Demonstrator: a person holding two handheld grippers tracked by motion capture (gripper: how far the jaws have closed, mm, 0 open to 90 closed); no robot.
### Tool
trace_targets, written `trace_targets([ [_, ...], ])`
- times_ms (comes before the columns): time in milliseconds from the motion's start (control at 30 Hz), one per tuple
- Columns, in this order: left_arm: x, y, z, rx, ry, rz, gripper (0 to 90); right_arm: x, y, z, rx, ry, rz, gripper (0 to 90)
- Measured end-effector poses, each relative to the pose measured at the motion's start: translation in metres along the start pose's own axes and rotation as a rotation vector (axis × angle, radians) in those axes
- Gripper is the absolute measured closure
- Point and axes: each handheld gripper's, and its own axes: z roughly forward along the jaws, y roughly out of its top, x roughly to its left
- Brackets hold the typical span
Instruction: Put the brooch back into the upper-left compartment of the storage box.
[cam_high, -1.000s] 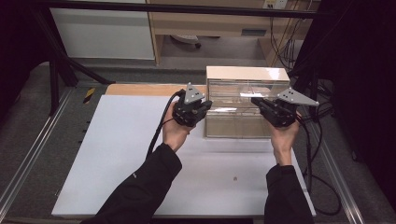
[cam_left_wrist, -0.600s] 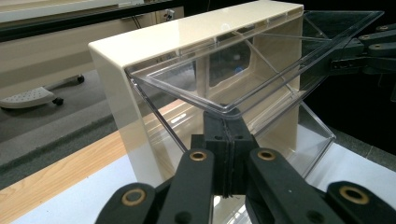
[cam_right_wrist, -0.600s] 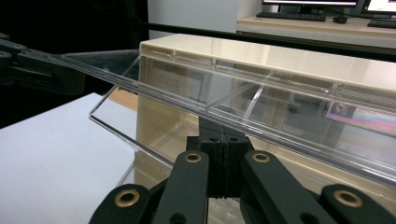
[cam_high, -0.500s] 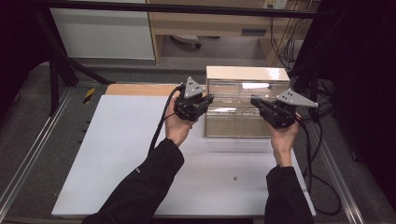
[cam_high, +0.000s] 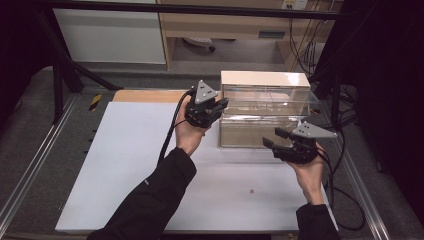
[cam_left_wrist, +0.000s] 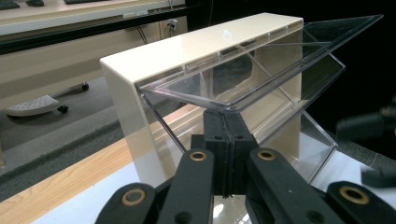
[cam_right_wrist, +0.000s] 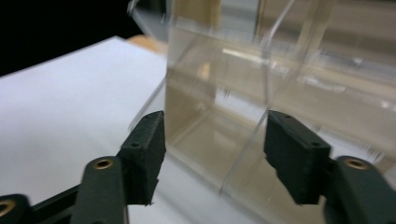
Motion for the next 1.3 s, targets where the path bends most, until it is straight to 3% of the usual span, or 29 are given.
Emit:
trace_targets([
  [133,0.000,0.001,0.000,0.001,0.002,0.001,89.5,0.004,-0.019,0.002,0.053,0.005,0.021,25.6],
  [167,0.000,0.001,-0.001,0.000,0.001,0.001,89.5,0.006,-0.032,0.005,0.087,0.028,0.040,20.8],
  [367,-0.001,0.004,-0.003,-0.005,0.002,0.006,89.5,0.015,-0.061,0.012,0.184,0.072,0.055,17.9],
  [400,-0.001,0.004,-0.003,-0.008,0.003,0.006,89.5,0.020,-0.070,0.015,0.222,0.090,0.052,18.1],
  [500,-0.001,0.005,-0.003,-0.010,0.005,0.007,89.5,0.024,-0.078,0.017,0.242,0.106,0.049,19.4],
  [667,-0.001,0.007,-0.004,-0.014,0.006,0.008,89.5,0.032,-0.093,0.020,0.287,0.149,0.059,25.4],
  [833,-0.001,0.008,-0.006,-0.019,0.010,0.009,89.5,0.041,-0.105,0.024,0.344,0.185,0.013,33.1],
  [1200,0.000,0.008,-0.005,-0.018,0.014,0.010,89.6,0.045,-0.109,0.028,0.357,0.246,-0.033,58.5],
  [1300,0.000,0.008,-0.005,-0.018,0.014,0.011,89.6,0.045,-0.110,0.029,0.372,0.242,-0.032,65.6],
])
